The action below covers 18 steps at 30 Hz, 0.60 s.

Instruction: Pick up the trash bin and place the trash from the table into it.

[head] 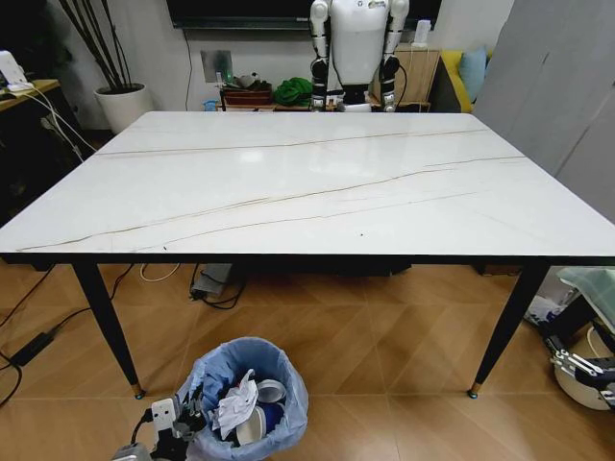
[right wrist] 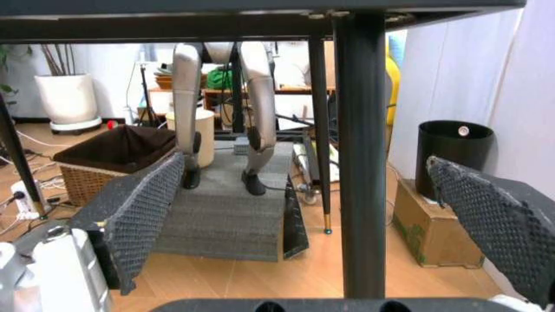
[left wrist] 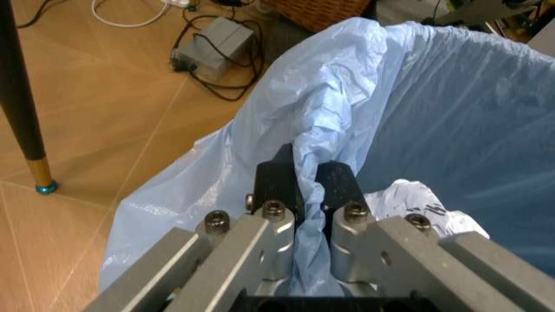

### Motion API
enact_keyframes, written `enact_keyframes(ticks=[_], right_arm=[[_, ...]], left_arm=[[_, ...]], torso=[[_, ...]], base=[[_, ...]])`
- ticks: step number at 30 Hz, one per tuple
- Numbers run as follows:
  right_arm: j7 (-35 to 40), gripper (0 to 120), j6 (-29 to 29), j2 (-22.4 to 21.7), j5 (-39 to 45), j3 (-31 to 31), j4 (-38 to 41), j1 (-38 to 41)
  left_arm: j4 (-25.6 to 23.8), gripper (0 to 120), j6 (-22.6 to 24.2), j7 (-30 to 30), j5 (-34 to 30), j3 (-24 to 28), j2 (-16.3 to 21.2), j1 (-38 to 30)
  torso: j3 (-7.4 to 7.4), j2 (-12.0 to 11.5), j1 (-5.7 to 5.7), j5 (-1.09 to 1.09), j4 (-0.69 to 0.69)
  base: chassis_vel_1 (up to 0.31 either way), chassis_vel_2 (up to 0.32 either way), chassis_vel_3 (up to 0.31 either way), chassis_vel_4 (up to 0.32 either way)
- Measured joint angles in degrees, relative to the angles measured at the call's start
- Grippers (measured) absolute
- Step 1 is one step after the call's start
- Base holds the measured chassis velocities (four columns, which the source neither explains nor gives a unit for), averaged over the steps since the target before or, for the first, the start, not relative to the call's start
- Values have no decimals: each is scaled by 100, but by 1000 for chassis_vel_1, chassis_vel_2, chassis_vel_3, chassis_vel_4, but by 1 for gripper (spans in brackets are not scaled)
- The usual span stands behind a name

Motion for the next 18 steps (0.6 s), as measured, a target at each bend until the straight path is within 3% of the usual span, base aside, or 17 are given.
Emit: enact_keyframes(ticks=[18], right_arm=[[0,100,0,0,0,0,0,0]], left_arm=[[-7,0,0,-6,-14,-16,8,-5]], torso=[[-245,-402,-157,0,0]], base=[[0,0,0,0]])
